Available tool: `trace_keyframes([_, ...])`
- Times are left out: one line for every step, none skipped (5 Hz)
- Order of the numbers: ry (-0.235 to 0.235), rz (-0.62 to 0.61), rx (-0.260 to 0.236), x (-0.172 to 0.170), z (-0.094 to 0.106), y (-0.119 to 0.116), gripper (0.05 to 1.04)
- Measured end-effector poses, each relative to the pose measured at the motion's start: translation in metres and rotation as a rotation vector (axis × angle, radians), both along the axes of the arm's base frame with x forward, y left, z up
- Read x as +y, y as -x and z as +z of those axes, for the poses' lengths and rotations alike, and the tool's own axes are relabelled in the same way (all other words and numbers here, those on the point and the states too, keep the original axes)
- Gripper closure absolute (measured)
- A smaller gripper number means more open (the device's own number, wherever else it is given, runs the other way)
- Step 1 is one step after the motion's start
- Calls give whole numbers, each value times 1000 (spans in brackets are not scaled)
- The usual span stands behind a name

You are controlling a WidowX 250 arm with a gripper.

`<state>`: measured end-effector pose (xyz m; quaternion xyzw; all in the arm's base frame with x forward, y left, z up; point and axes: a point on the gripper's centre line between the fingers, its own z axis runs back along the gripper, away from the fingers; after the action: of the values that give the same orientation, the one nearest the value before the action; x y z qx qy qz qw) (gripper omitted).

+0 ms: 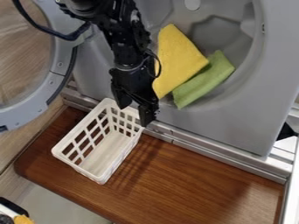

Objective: Pick yellow cloth out of the washing machine and place it inside the bin

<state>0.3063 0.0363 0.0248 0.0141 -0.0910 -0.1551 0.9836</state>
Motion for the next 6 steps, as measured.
trace_keyframes([8,2,25,-1,-7,3,83])
trace_keyframes([21,-7,-15,-2,6,-12,83])
trace_keyframes([27,-21,-120,-2,33,-37,83])
trace_keyframes([22,-23,-232,-1,47,-58,83])
trace_keyframes([30,12,-276,5,45,-74,83])
trace_keyframes([33,47,-279,11,34,-87,138])
